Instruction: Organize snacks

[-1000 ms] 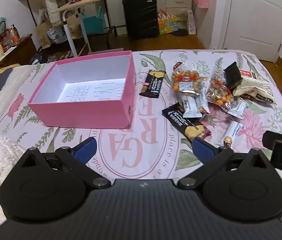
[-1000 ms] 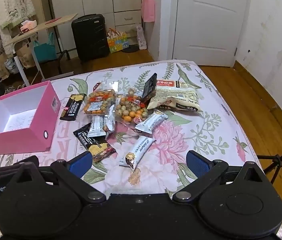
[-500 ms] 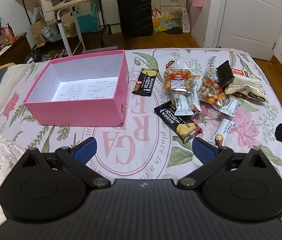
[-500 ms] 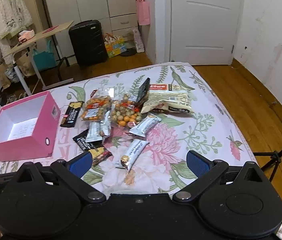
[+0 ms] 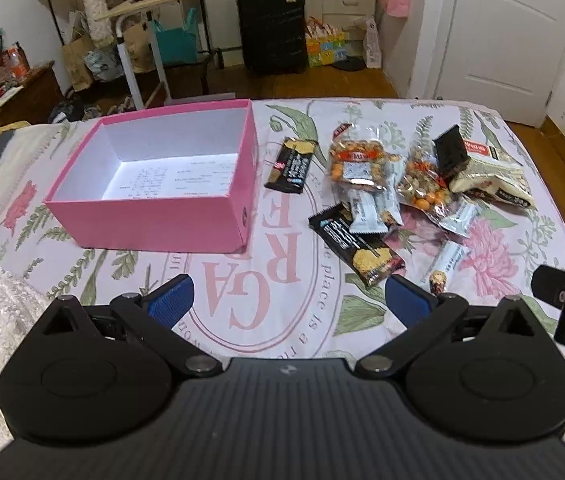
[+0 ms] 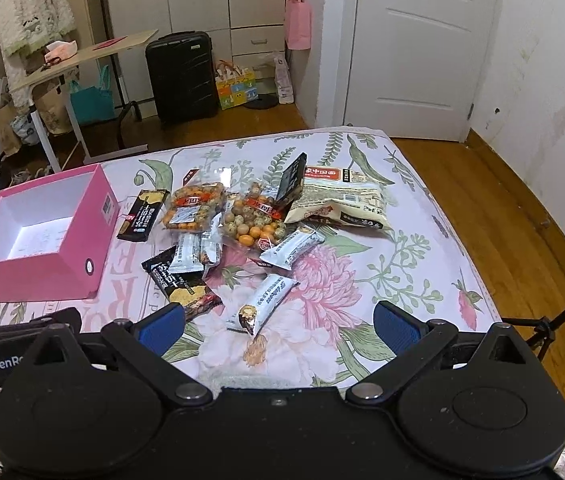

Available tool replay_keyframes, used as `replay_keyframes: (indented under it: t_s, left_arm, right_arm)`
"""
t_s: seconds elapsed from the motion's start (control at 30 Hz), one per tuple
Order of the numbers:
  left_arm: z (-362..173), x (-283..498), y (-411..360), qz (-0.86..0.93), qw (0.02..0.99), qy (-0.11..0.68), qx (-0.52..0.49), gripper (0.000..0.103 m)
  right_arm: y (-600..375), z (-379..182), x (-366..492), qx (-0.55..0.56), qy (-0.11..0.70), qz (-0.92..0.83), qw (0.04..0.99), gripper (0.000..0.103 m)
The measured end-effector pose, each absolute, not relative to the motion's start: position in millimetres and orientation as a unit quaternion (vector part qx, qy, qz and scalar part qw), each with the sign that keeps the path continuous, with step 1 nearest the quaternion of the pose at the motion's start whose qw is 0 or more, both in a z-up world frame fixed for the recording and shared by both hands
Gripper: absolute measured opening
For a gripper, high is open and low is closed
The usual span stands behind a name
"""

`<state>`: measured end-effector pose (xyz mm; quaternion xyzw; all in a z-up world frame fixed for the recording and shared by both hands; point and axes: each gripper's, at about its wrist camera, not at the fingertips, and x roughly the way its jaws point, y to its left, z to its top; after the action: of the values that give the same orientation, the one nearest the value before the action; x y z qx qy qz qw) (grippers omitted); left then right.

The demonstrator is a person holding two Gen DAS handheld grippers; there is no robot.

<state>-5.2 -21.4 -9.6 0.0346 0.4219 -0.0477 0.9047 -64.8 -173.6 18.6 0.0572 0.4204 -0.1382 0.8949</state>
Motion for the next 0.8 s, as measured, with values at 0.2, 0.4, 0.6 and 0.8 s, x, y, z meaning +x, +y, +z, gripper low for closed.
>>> replay_keyframes:
  t_s: [0.2, 0.4, 0.6, 0.8]
  left_arm:
    - [-5, -9, -19, -0.048, 0.910, 0.410, 0.025, 0.103]
    - [-5, -11, -19, -0.048, 0.912, 0.408, 0.022, 0.103]
    - [-9, -16, -17, -0.049, 0.922, 0.383, 0.026, 0.103]
    - [-11, -16, -11, -0.051, 0.926, 0.373, 0.021, 0.103]
  right_arm:
    - [-169, 17, -64, 0.042, 0.414, -0.148, 0.897, 0.102]
    - [-171, 17, -64, 0.046, 0.411, -0.153, 0.897, 0.102]
    - [-172, 14, -63, 0.046, 0.412, -0.159, 0.896, 0.102]
    - [-171, 9, -61, 0.036, 0.405, -0.149, 0.901, 0.102]
